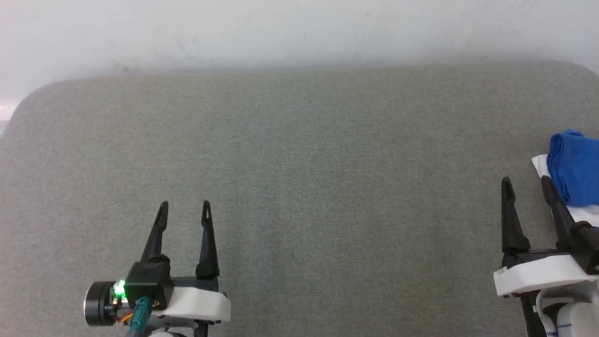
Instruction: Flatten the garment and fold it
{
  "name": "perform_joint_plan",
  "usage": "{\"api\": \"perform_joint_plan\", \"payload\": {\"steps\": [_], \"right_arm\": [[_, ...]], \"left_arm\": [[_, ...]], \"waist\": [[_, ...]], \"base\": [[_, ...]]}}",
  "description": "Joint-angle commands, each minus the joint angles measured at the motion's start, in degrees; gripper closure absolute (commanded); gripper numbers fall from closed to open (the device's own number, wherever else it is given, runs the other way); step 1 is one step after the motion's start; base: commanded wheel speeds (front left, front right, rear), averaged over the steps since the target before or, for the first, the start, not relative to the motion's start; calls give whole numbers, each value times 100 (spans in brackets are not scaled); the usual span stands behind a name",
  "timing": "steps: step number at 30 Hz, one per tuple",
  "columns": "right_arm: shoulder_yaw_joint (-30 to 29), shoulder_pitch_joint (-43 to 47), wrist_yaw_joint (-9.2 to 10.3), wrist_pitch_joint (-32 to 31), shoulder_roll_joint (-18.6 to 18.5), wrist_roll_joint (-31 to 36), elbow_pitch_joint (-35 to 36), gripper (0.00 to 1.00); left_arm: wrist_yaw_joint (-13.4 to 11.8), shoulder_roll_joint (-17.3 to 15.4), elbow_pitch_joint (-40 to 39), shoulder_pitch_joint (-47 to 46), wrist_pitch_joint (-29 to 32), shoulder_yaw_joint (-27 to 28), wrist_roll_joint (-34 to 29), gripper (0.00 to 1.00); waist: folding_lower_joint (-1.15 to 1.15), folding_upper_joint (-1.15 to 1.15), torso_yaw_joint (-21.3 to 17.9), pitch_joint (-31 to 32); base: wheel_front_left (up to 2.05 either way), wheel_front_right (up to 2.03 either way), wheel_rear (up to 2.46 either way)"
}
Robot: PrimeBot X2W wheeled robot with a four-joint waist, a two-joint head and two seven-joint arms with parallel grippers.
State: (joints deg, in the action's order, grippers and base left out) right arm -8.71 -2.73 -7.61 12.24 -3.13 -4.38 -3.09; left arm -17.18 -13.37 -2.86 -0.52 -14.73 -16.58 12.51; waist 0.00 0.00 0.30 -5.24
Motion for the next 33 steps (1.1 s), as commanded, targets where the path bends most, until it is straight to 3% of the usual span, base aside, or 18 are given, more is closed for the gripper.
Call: {"api": "perform_joint_plan", "payload": {"steps": [1,11,12,33], "right_arm": [[22,-7,12,48,23,-22,-29,0],[100,-161,12,163,24,34,-154,0],[108,-75,0,110,0,16,-142,100],[225,-18,2,-96,-1,77,-78,100]], "left_arm": [[27,24,-7,65,-26,32,-52,0],[225,236,-30,56,-27,220,-96,0],[207,234,-10,40,2,194,-43,100],[424,351,38,41,220,394,-216,100]], "waist": [[0,0,-17,-23],[0,0,-67,-106],[0,0,-65,-104],[0,0,-60,-13]], "base": [[0,0,0],[0,0,0],[0,0,0],[0,0,0]]}}
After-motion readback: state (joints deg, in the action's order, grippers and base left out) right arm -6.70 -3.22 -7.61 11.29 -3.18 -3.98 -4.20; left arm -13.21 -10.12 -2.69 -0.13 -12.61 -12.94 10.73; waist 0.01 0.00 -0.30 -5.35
